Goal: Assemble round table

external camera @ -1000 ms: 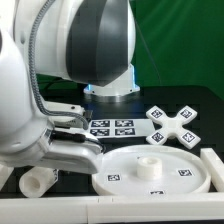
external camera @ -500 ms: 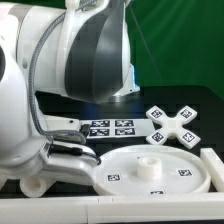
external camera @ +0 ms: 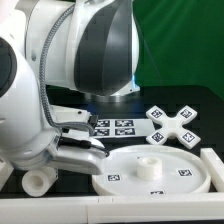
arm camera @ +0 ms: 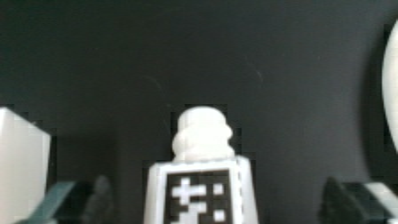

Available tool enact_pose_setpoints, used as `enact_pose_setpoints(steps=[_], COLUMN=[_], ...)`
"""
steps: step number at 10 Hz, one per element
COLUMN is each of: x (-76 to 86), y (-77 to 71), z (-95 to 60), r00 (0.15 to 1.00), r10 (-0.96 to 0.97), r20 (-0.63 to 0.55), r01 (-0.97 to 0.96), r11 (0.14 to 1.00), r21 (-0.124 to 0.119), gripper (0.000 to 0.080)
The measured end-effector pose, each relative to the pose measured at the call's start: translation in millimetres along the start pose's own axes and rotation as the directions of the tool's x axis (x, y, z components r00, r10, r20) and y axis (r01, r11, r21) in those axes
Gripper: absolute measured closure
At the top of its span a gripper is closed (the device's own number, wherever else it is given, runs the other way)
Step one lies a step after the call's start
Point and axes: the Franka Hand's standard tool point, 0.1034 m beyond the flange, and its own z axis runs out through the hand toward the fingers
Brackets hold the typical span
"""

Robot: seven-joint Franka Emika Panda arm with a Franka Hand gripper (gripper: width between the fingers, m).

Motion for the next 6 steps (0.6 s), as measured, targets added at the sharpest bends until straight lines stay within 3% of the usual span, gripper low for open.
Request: enact_pose_setpoints(steps=[1, 2, 3, 6], x=[0.5, 0.6, 0.5, 0.5], y=[0.1, 0.1, 0.2, 0.2], z=[1.2, 1.2, 1.2, 1.2], r00=[1.000, 1.000, 1.000, 1.000], r10=[0.000, 0.000, 0.000, 0.000], r20=[0.002, 0.001, 0.002, 0.002], r01=[0.000, 0.000, 0.000, 0.000], r11=[1.000, 1.000, 1.000, 1.000], r21=[0.000, -0.001, -0.001, -0.001], gripper=[0.0374, 0.0374, 0.0491, 0.0491])
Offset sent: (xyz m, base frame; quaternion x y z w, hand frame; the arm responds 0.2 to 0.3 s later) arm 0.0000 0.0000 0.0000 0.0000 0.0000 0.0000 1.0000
